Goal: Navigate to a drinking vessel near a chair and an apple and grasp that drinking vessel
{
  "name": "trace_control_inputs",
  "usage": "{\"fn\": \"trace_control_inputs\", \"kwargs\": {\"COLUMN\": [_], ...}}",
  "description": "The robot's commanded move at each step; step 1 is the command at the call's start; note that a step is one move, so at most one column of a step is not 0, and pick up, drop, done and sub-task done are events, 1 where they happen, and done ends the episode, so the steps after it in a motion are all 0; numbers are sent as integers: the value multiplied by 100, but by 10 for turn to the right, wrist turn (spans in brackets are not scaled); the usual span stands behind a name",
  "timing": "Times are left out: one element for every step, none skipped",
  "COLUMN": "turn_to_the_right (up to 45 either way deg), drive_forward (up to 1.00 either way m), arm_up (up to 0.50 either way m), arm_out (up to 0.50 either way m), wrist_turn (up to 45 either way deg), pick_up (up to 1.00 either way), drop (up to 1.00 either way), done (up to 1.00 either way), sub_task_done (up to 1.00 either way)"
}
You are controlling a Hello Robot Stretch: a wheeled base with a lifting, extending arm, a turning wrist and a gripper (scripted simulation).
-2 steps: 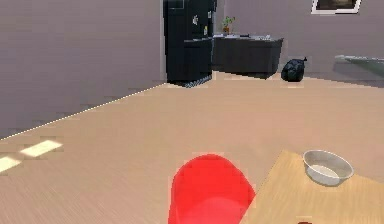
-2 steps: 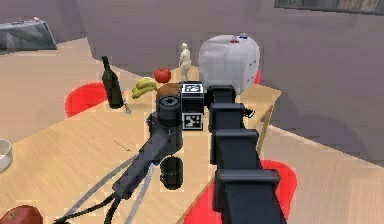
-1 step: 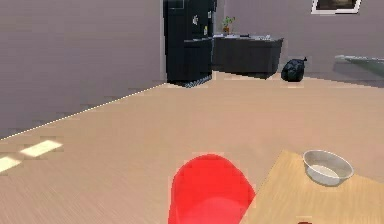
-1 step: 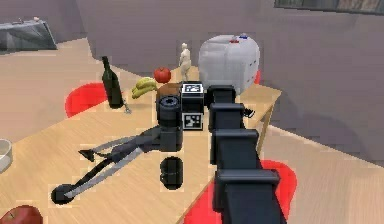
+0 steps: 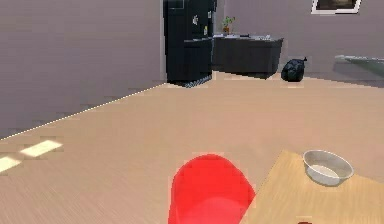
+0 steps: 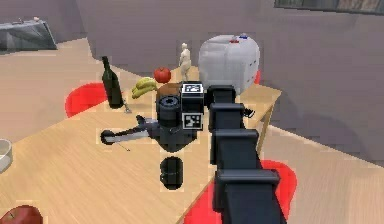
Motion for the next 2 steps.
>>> {"fn": "trace_control_inputs", "kwargs": {"turn_to_the_right": [0, 0], "drive_forward": [0, 0], "arm_up": [0, -30], "arm_out": [0, 0], "wrist_turn": [210, 0], "pick_up": [0, 0], "drop": [0, 0], "done": [0, 0], "sub_task_done": [0, 0]}}
